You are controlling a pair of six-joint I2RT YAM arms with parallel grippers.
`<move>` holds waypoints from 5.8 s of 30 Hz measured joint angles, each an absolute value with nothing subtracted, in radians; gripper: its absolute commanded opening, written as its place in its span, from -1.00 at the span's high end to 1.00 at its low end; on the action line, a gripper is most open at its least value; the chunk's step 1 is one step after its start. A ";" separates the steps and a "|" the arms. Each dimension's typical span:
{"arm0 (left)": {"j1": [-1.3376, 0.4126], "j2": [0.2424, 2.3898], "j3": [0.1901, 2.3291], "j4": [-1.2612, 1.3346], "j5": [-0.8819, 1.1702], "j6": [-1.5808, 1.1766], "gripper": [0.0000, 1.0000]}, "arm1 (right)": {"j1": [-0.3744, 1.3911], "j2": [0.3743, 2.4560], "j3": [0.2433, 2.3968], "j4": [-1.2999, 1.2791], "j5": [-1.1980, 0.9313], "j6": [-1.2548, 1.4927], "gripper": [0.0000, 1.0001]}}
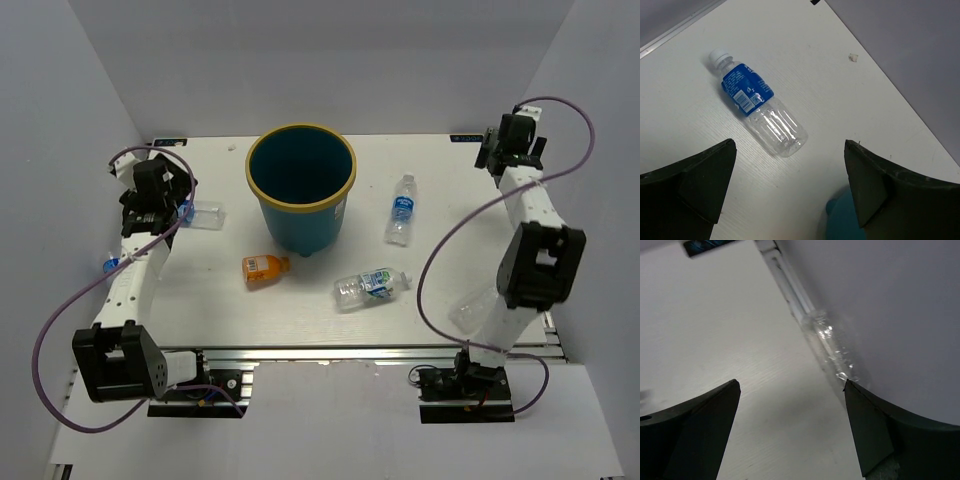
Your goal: Put the plastic bottles in the bin
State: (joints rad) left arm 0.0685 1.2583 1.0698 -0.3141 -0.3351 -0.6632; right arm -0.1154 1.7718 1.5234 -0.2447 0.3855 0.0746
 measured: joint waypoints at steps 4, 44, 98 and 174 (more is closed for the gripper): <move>0.068 1.284 1.059 -0.318 -0.334 -0.666 -0.96 | -0.152 1.985 1.622 -0.295 0.482 -0.009 -0.78; 0.068 1.179 1.014 -0.382 -0.471 -0.704 -0.97 | -0.278 2.059 1.692 -0.395 0.383 -0.081 1.00; -0.223 1.210 0.547 -0.212 0.107 -0.936 -0.96 | 0.488 1.425 1.294 -0.016 -0.550 0.204 -0.79; -0.305 1.329 1.343 -0.201 -0.120 -0.598 0.61 | 0.327 1.398 0.908 -0.033 0.383 0.395 -0.79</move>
